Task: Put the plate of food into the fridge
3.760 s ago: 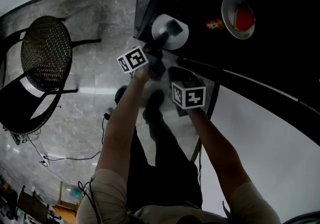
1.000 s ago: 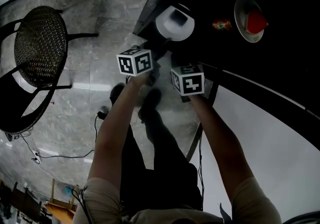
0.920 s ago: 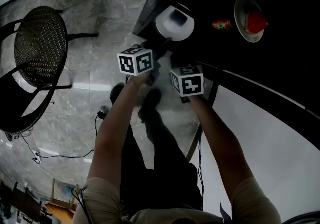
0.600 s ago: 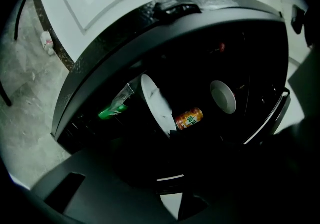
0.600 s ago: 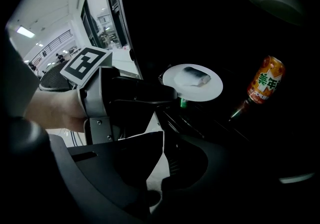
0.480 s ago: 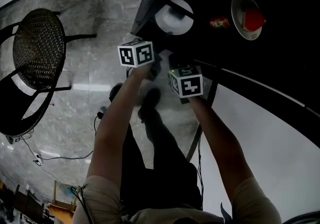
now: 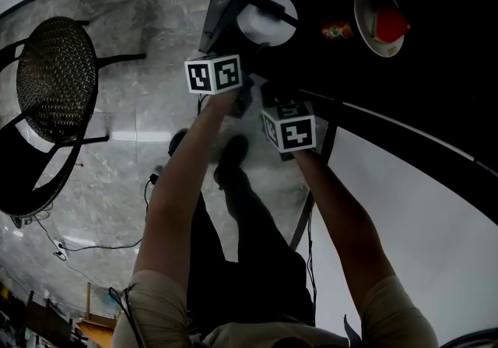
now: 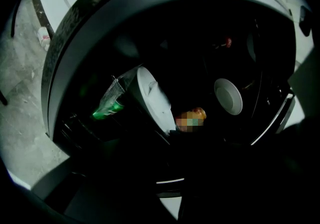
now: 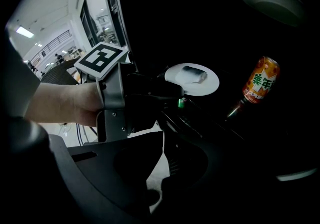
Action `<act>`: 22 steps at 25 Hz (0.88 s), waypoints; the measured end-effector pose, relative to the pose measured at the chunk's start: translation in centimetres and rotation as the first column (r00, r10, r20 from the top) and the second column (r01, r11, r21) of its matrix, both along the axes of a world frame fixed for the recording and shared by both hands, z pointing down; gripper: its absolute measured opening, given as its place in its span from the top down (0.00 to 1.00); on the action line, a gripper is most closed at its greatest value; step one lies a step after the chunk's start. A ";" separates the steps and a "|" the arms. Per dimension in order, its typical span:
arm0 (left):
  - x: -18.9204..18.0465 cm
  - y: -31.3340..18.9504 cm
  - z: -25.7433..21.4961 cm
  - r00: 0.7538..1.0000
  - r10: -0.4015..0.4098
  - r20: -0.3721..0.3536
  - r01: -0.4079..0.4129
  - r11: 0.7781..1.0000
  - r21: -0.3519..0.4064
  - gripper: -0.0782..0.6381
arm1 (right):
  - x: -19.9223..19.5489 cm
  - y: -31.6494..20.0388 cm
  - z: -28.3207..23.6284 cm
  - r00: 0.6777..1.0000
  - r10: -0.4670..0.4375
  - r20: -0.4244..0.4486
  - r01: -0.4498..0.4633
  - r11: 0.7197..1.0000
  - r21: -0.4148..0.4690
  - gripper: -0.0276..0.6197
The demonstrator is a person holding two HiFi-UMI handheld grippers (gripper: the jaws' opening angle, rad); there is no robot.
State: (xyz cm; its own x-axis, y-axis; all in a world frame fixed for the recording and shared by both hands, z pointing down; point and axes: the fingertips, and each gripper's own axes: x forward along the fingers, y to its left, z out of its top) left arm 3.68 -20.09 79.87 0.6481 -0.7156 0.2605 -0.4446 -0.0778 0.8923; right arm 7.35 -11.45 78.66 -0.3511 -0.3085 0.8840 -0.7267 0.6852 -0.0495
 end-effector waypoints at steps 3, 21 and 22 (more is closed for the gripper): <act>0.1 -0.1 0.1 1.000 -0.016 -0.021 0.016 1.000 -0.010 0.77 | 0.4 0.1 -0.1 1.000 0.008 0.002 -0.008 1.000 0.001 0.92; -1.3 -0.1 0.0 0.997 -0.059 0.053 0.060 0.998 -0.019 0.77 | 0.9 1.3 0.0 1.000 0.020 0.010 -0.020 1.000 -0.016 0.92; -1.3 -0.2 0.1 0.997 -0.062 0.043 0.063 0.998 -0.019 0.77 | 0.9 1.4 0.0 1.000 0.020 0.010 -0.020 1.000 -0.016 0.92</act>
State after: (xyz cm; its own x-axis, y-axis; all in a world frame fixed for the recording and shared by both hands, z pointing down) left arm 2.36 -20.26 79.92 0.5904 -0.7485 0.3019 -0.4853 -0.0304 0.8738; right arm 8.28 -10.10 78.62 -0.3542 -0.3017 0.8851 -0.7399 0.6693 -0.0680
